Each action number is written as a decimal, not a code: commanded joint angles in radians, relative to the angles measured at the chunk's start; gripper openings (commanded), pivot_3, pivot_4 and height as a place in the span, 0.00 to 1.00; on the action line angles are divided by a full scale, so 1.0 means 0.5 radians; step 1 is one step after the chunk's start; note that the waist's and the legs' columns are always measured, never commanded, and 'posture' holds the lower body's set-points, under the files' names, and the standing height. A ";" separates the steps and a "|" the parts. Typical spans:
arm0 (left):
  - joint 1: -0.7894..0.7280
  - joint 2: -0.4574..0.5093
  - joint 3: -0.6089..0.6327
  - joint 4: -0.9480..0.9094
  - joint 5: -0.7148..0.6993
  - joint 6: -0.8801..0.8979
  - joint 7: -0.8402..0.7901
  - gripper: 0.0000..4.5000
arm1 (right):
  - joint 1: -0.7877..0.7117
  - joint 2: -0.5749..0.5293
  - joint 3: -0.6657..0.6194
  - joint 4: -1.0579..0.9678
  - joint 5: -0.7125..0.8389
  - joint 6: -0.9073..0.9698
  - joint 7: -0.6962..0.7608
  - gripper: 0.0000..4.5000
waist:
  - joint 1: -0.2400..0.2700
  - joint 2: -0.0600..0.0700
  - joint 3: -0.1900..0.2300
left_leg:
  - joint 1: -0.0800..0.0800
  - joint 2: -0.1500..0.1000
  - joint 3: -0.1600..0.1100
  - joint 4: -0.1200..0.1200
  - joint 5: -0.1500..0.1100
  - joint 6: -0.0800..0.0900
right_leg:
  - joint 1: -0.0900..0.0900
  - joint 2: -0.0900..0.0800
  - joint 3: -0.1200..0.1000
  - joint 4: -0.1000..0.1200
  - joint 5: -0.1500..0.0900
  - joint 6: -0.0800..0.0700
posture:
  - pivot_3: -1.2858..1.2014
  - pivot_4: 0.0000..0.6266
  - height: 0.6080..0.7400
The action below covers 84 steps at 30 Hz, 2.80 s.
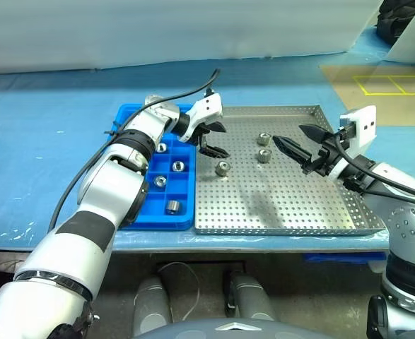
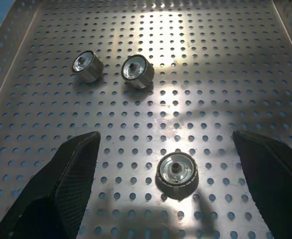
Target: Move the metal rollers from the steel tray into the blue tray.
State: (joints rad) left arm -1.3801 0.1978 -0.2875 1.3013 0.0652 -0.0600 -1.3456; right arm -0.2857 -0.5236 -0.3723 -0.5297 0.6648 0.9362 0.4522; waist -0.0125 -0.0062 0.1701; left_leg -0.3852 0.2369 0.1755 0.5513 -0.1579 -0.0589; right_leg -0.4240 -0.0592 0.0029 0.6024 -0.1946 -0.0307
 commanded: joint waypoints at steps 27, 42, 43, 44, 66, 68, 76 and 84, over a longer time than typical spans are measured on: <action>0.202 -0.278 0.023 0.108 0.427 0.193 0.479 1.00 | 0.308 0.077 0.022 -0.271 0.019 -0.228 -0.332 0.99 | -0.061 0.000 0.000 | -0.005 -0.001 0.000 0.017 -0.014 0.023 | 0.004 -0.003 -0.002 -0.005 -0.009 0.015 | 0.24 0.24 1.00; 0.249 -0.270 0.025 0.119 0.501 0.199 0.663 0.91 | 0.356 0.093 0.043 -0.293 0.028 -0.254 -0.387 1.00 | -0.132 0.001 -0.001 | -0.013 -0.007 0.000 0.019 -0.020 0.034 | 0.010 -0.010 -0.003 -0.030 -0.006 0.020 | 0.25 0.24 1.00; 0.251 -0.262 0.022 0.119 0.505 0.193 0.665 0.88 | 0.353 0.094 0.049 -0.288 0.027 -0.256 -0.385 1.00 | -0.136 0.001 -0.001 | -0.013 -0.009 0.000 0.019 -0.021 0.035 | 0.010 -0.013 -0.004 -0.030 -0.006 0.021 | 0.25 0.24 1.00; 0.252 -0.256 0.021 0.119 0.509 0.189 0.665 0.81 | 0.351 0.093 0.054 -0.284 0.025 -0.258 -0.384 1.00 | -0.146 0.001 -0.001 | -0.013 -0.011 0.000 0.019 -0.021 0.036 | 0.010 -0.016 -0.004 -0.030 -0.006 0.021 | 0.25 0.24 1.00; 0.234 -0.047 0.143 0.074 0.402 0.179 0.182 0.38 | 0.084 0.074 0.236 -0.040 -0.026 -0.334 -0.264 1.00 | -0.225 0.002 0.000 | -0.028 -0.025 0.000 0.016 -0.029 0.056 | 0.001 -0.032 -0.007 -0.034 -0.001 0.014 | 0.29 0.24 1.00; 0.230 -0.016 0.150 0.065 0.390 0.149 0.160 0.38 | 0.051 0.076 0.261 -0.012 -0.028 -0.340 -0.242 1.00 | -0.226 0.002 0.000 | -0.027 -0.024 0.000 0.015 -0.028 0.058 | 0.001 -0.031 -0.007 -0.033 -0.001 0.014 | 0.30 0.24 1.00; 0.082 0.250 0.366 -0.080 0.134 -0.098 -0.203 0.38 | -0.204 0.106 0.378 0.112 -0.004 -0.343 -0.142 1.00 | -0.208 0.004 0.003 | -0.025 -0.024 0.001 0.015 -0.029 0.050 | 0.000 -0.032 -0.007 -0.028 0.000 0.013 | 0.33 0.24 1.00; 0.297 0.656 0.595 -0.624 -0.195 0.140 -0.505 0.38 | -0.710 0.250 0.707 0.514 -0.095 -0.458 0.153 1.00 | -0.081 0.008 0.006 | -0.020 -0.023 0.004 0.004 -0.026 0.046 | -0.002 -0.032 -0.006 -0.025 0.000 0.012 | 0.41 0.24 1.00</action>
State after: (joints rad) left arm -1.2658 0.4777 -0.0242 1.0780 0.0160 -0.0340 -1.5666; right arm -0.6058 -0.4050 -0.0380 -0.3017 0.6319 0.7466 0.4911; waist -0.0530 -0.0023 0.1733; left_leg -0.3946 0.2256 0.1780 0.5515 -0.1702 -0.0370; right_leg -0.4249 -0.0751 0.0000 0.5898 -0.1948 -0.0249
